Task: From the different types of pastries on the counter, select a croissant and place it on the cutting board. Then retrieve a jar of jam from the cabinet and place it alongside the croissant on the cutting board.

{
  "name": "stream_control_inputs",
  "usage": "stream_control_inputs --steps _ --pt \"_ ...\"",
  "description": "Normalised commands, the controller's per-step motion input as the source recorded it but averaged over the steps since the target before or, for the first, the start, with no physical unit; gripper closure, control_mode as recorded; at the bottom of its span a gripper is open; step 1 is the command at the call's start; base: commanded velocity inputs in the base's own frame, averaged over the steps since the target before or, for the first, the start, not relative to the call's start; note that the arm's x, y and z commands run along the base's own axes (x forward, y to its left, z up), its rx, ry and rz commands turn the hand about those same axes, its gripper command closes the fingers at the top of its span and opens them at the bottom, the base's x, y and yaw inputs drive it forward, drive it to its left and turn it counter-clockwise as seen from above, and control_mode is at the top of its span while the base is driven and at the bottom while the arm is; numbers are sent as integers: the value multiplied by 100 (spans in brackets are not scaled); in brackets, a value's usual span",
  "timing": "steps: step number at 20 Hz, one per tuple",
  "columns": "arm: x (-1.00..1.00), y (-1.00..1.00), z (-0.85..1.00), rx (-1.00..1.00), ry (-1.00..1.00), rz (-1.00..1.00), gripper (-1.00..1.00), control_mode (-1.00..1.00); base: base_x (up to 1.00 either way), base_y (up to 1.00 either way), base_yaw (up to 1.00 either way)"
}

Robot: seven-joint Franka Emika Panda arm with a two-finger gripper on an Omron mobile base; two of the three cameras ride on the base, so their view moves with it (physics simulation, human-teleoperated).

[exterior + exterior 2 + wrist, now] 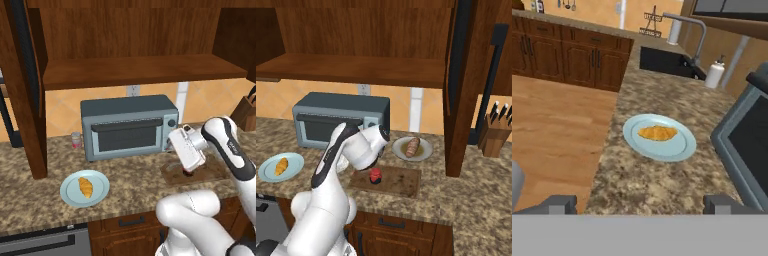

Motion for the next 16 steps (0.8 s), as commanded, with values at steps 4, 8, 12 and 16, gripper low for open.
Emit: stream_control_inputs --steps 4,8,12,16 --pt "2 94 0 -3 -14 22 -100 -100 0 0 0" --pt "28 92 0 -1 -10 33 -100 -100 0 0 0" --pt "51 84 0 0 -3 41 -100 -100 0 0 0" --pt "62 57 0 0 -14 47 -100 -100 0 0 0"
